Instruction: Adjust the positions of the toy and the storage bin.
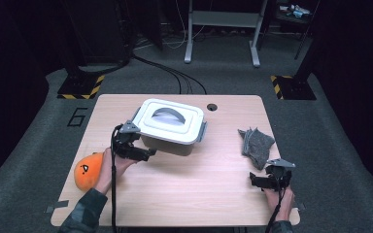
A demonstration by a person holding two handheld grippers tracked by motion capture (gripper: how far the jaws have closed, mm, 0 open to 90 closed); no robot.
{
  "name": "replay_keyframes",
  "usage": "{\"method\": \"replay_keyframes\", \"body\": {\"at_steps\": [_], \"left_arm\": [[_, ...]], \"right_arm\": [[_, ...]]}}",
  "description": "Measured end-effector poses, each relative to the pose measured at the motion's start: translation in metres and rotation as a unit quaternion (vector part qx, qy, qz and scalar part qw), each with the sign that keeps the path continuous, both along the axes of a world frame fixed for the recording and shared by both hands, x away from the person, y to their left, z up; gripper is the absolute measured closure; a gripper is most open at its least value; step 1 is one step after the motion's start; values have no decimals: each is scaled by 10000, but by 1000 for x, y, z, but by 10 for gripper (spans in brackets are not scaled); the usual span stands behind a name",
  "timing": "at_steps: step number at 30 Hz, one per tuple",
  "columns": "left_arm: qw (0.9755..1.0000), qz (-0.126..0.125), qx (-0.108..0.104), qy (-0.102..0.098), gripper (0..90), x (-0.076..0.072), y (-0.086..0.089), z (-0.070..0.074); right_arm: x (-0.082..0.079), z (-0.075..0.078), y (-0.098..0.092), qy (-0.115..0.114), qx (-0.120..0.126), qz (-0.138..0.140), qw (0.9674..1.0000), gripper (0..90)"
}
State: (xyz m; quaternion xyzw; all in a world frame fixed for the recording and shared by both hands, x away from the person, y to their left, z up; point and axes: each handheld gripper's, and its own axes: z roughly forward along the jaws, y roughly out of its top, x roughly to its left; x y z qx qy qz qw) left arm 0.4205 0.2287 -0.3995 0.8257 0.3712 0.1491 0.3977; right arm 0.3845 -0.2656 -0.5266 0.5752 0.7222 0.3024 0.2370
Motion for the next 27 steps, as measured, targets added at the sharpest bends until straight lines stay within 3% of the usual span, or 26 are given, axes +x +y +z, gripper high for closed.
{"method": "replay_keyframes", "body": {"at_steps": [8,10,14,20,25,27], "left_arm": [[9990,-317,228,198,107,-19,-15,-33],[9985,-432,178,280,107,-28,-24,-49],[9961,-659,393,428,108,-37,-36,-70],[9953,-726,373,515,107,-43,-44,-98],[9947,-745,429,568,107,-44,-44,-113],[9965,-627,410,383,106,-47,-42,-123]], "right_arm": [[-7,14,-1,-142,86,100,9998,0],[-10,27,4,-218,119,260,9994,0],[-10,41,13,-307,196,485,9982,0],[-5,57,31,-419,232,799,9957,0],[2,64,43,-414,303,958,9941,0],[7,67,50,-464,316,1094,9924,0]]}}
